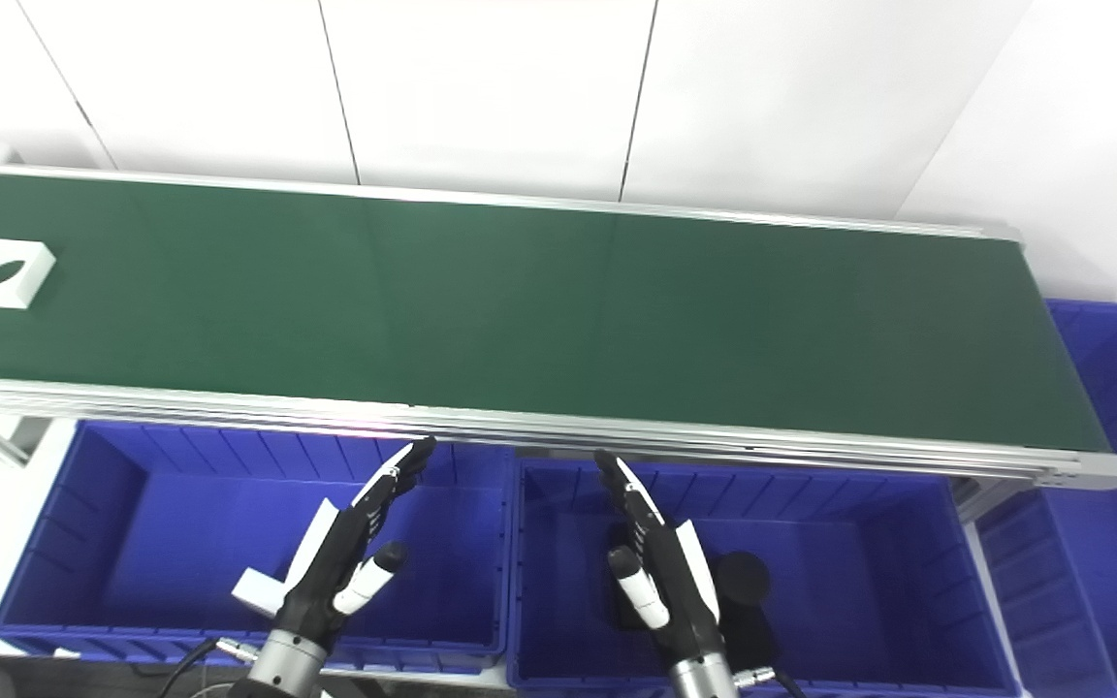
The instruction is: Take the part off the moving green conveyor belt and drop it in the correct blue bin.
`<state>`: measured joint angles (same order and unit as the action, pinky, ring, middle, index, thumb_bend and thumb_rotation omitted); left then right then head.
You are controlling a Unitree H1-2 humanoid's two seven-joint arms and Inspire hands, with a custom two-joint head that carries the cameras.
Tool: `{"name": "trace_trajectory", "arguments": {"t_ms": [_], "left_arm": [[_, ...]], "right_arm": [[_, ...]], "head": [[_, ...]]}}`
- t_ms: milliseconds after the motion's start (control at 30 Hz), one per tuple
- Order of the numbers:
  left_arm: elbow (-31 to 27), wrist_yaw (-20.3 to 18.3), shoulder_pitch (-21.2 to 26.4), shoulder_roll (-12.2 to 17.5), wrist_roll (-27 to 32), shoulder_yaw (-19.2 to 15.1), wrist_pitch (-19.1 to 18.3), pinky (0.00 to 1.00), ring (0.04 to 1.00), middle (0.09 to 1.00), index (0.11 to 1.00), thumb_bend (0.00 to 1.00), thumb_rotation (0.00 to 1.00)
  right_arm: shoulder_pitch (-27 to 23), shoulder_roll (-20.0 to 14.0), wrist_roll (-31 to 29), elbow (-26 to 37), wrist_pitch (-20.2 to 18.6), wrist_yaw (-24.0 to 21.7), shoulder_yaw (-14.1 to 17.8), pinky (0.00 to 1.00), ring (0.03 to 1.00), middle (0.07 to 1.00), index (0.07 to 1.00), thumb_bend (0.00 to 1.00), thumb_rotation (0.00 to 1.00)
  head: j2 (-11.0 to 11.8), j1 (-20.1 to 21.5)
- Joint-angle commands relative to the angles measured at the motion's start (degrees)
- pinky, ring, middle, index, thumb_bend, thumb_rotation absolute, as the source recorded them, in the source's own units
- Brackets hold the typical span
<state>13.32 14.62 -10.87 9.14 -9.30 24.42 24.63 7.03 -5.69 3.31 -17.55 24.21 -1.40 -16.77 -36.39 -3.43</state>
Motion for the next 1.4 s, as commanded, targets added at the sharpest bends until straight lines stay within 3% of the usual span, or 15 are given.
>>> {"name": "trace_trajectory", "arguments": {"t_ms": [0,967,1200,1367], "left_arm": [[-0.68,0.45,0.92,0.21,0.08,0.23,2.28,0.93,0.936,0.941,0.911,0.83,1.00],[-0.69,-0.05,0.73,0.44,0.63,-0.06,2.28,0.94,0.937,0.940,0.917,0.82,1.00],[0.70,0.50,1.21,0.28,0.49,0.32,2.29,0.93,0.937,0.942,0.917,0.83,1.00],[2.64,2.11,1.94,0.04,-0.37,1.18,2.29,0.90,0.930,0.940,0.913,0.84,1.00]], "right_arm": [[-0.72,0.01,-0.28,1.03,2.71,0.16,-0.03,0.96,0.953,0.950,0.934,0.91,1.00],[-1.02,-0.34,0.87,0.49,2.71,2.42,-1.31,0.94,0.941,0.947,0.931,0.90,1.00],[-1.35,-0.38,0.29,-0.91,2.71,2.30,-1.33,0.95,0.944,0.948,0.933,0.90,1.00],[-1.72,-0.45,-0.40,-2.67,2.71,1.61,-0.93,0.96,0.946,0.950,0.933,0.91,1.00]], "head": [[0.03,-0.08],[0.14,1.23],[1.53,0.43],[4.04,-2.79]]}}
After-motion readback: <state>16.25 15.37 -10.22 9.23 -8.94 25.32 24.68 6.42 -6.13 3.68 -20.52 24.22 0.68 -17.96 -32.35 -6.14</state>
